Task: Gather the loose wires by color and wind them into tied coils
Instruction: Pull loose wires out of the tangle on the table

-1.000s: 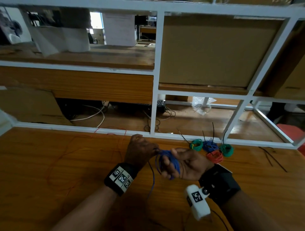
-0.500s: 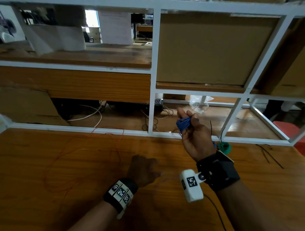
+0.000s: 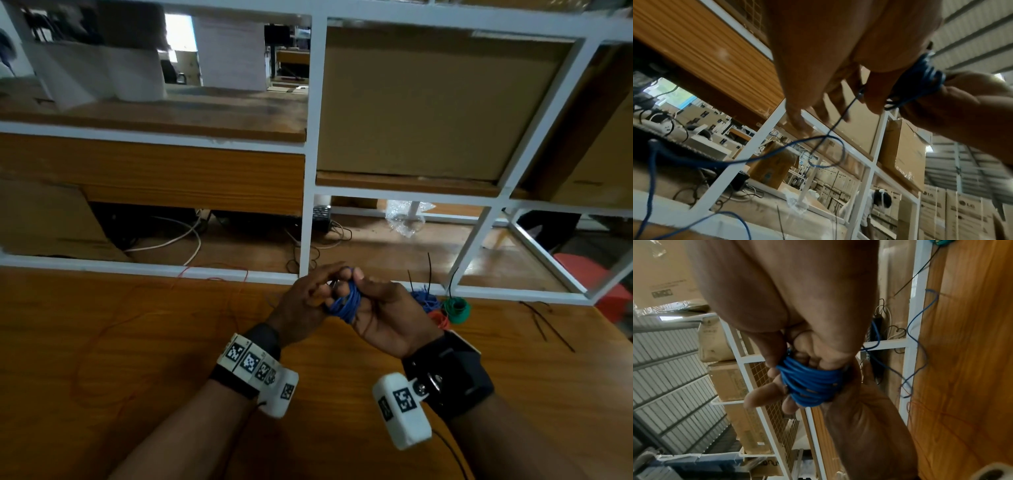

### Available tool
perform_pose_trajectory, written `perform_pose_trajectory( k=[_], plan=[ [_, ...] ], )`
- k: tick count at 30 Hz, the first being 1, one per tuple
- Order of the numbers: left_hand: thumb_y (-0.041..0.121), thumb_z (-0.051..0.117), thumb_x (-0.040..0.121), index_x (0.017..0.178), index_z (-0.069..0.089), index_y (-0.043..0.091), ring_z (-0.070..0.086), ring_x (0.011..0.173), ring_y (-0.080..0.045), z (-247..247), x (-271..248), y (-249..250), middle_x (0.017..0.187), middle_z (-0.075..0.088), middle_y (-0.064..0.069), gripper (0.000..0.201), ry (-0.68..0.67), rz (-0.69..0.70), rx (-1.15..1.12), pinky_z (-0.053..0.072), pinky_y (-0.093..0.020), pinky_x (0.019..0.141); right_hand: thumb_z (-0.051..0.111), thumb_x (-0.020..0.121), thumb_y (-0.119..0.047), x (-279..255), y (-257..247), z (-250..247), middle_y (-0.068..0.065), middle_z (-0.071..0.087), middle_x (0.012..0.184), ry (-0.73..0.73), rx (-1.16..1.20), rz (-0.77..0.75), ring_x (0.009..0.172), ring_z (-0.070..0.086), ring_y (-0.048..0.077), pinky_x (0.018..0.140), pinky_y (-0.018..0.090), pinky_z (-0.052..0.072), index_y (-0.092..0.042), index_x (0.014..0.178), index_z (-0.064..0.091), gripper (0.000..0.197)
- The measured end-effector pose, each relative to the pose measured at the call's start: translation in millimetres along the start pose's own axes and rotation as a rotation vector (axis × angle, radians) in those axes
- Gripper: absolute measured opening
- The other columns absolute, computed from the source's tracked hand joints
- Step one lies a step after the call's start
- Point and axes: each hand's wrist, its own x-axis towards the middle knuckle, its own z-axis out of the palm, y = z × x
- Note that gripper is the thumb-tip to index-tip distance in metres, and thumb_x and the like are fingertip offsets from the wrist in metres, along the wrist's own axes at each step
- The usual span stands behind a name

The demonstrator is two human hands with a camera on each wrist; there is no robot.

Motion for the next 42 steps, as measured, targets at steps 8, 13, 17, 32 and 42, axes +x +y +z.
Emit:
perform_pose_trajectory(
  k=[8, 13, 17, 32, 42],
  plan=[
    [0.039, 0.078, 0.073, 0.102, 0.068, 0.01, 0.07, 0.07, -0.005, 3.6, 2.3, 3.5, 0.079, 0.074, 0.006, 0.043, 0.051, -0.032, -0.307, 0.054, -0.016, 0.062, 0.048, 0.108, -0.02, -10.9, 0.9, -0.4, 0.02, 0.073, 0.106, -0.088, 0.087, 0.061, 0.123, 0.064, 0.035, 0.113, 0.04, 0.047, 0.003, 0.115, 0.062, 0.027],
    [0.011, 0.058, 0.089, 0.093, 0.064, 0.005, 0.061, 0.056, 0.004, 3.1, 12.4, 5.8, 0.065, 0.067, 0.012, 0.01, 0.053, -0.114, -0.183, 0.047, -0.017, 0.062, 0.048, 0.108, -0.016, -11.5, 1.7, 4.1, 0.02, 0.073, 0.108, -0.172, 0.063, 0.01, 0.126, 0.062, 0.036, 0.113, 0.04, 0.046, 0.003, 0.118, 0.058, 0.024],
    [0.008, 0.052, 0.096, 0.086, 0.072, 0.03, 0.058, 0.06, 0.001, -0.1, 4.4, -5.2, 0.063, 0.064, 0.015, 0.032, 0.108, -0.014, 0.224, 0.047, -0.027, 0.061, 0.056, 0.105, -0.01, -1.4, -6.3, 9.3, 0.024, 0.07, 0.12, -0.056, 0.183, -0.115, 0.131, 0.059, 0.04, 0.109, 0.044, 0.05, 0.005, 0.122, 0.06, 0.023],
    [0.062, 0.04, 0.089, 0.101, 0.073, 0.022, 0.067, 0.083, -0.016, 2.7, -11.6, -31.4, 0.093, 0.073, 0.001, 0.053, 0.081, 0.028, 0.718, 0.055, -0.04, 0.071, 0.053, 0.108, -0.019, 43.9, 3.4, -12.3, -0.007, 0.046, 0.06, 0.626, -1.389, -0.487, 0.05, 0.045, 0.005, 0.051, 0.024, 0.027, -0.017, 0.071, 0.042, 0.039],
    [0.047, 0.043, 0.079, 0.08, 0.07, 0.034, 0.058, 0.089, -0.016, -40.0, -16.9, -36.1, 0.092, 0.065, 0.015, 0.03, -0.036, 0.019, 1.142, 0.048, -0.037, 0.078, 0.053, 0.081, -0.019, 30.7, -10.4, -49.4, 0.011, 0.066, 0.097, 0.254, -1.688, -0.016, 0.094, 0.067, 0.03, 0.085, 0.053, 0.055, -0.017, 0.082, 0.052, 0.002]
  ],
)
